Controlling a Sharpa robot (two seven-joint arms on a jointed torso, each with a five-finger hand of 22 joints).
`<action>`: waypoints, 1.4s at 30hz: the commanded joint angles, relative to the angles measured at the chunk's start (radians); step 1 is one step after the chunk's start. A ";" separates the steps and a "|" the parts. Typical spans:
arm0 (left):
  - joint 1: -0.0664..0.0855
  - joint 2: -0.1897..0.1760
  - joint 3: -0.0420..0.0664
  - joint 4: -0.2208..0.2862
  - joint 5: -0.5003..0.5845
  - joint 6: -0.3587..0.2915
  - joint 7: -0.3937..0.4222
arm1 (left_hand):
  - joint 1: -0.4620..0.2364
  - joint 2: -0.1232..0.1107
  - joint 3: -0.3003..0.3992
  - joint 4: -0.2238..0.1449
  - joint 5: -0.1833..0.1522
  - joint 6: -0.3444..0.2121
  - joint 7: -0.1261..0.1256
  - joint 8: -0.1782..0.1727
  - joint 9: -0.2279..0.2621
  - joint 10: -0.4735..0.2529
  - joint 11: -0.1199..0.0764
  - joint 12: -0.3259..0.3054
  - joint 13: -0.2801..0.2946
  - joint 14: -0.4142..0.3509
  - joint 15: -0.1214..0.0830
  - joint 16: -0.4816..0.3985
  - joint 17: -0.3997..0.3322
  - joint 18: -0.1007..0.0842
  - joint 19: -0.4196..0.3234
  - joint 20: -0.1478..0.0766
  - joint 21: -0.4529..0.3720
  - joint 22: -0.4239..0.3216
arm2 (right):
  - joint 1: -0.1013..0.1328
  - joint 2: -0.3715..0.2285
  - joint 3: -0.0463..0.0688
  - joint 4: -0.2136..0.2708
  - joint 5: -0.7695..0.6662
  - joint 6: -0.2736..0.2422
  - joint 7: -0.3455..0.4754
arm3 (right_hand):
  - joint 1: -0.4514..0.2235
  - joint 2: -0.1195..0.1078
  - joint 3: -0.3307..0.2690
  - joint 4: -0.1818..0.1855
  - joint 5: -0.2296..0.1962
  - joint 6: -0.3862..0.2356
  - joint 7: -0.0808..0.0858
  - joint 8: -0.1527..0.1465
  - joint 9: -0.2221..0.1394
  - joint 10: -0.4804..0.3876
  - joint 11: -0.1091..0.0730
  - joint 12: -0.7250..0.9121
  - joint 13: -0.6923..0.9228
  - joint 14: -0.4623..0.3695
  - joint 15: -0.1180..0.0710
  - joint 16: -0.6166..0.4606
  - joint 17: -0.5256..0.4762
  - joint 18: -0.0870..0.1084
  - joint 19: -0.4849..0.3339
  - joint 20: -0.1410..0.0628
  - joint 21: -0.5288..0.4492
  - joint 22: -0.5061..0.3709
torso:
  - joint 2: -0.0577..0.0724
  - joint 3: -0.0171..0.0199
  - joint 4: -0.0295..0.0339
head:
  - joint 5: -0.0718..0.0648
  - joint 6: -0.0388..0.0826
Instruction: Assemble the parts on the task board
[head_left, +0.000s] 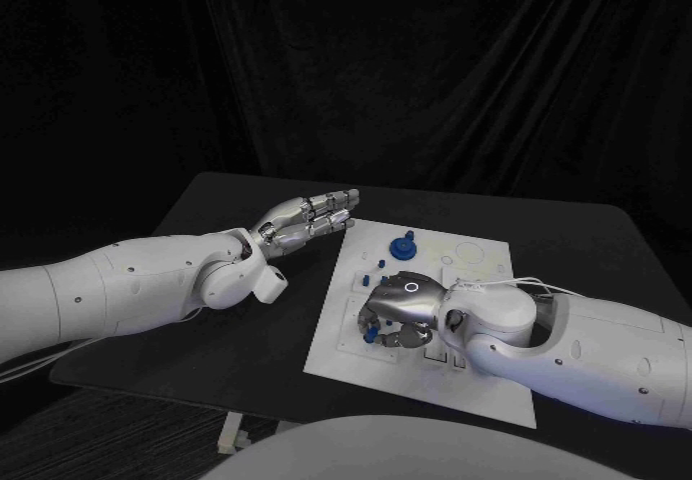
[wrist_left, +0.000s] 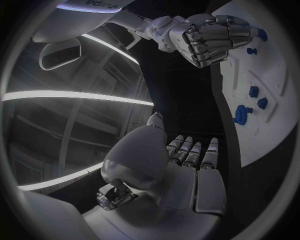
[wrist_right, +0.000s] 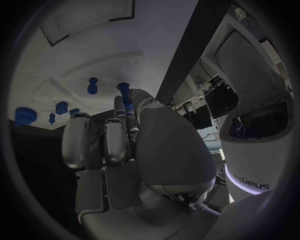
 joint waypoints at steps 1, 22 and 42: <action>-0.002 0.002 0.001 0.001 0.009 0.011 0.009 | 0.008 0.001 0.006 -0.001 0.003 -0.002 0.005 0.001 0.001 0.001 -0.002 -0.002 0.001 0.002 -0.002 0.007 0.002 -0.007 0.002 0.004 0.005 -0.001 | -0.005 0.001 0.000 0.000 -0.008 0.023 -0.023 | 0.007 -0.005 0.007 -0.001 -0.003 -0.011 0.002 -0.006 0.002 0.000 0.002 -0.005 0.000 0.000 0.004 -0.007 -0.003 0.017 -0.010 0.000 -0.006 0.178 | 0.000 0.0000 -0.0002 | 0.000 0.000; -0.003 0.005 0.001 -0.001 0.009 0.019 0.001 | 0.023 0.000 0.013 -0.001 0.008 0.018 0.025 0.005 0.004 0.002 0.000 -0.001 0.001 0.003 -0.001 0.008 0.002 -0.008 0.004 0.004 0.007 0.003 | -0.009 0.008 0.000 -0.008 -0.008 0.046 -0.049 | -0.035 -0.019 0.027 0.001 -0.115 -0.110 -0.044 -0.064 -0.019 -0.043 0.017 -0.028 -0.003 -0.028 0.013 -0.037 -0.054 0.028 -0.040 0.009 -0.064 0.162 | 0.000 0.0003 -0.0003 | -0.005 0.000; -0.005 0.010 0.001 -0.004 0.009 0.022 -0.010 | 0.029 -0.001 0.015 -0.001 0.010 0.025 0.032 0.007 0.005 0.001 0.006 -0.001 0.001 0.001 -0.005 0.004 0.001 -0.008 0.004 0.004 0.006 0.001 | -0.005 -0.044 0.000 0.015 -0.009 -0.064 -0.070 | -0.051 -0.027 -0.063 0.051 -0.231 -0.478 -0.152 -0.203 -0.162 -0.089 0.027 -0.016 0.018 -0.057 0.019 -0.066 -0.107 0.039 -0.066 0.017 -0.130 0.147 | 0.000 0.0002 -0.0008 | -0.020 0.000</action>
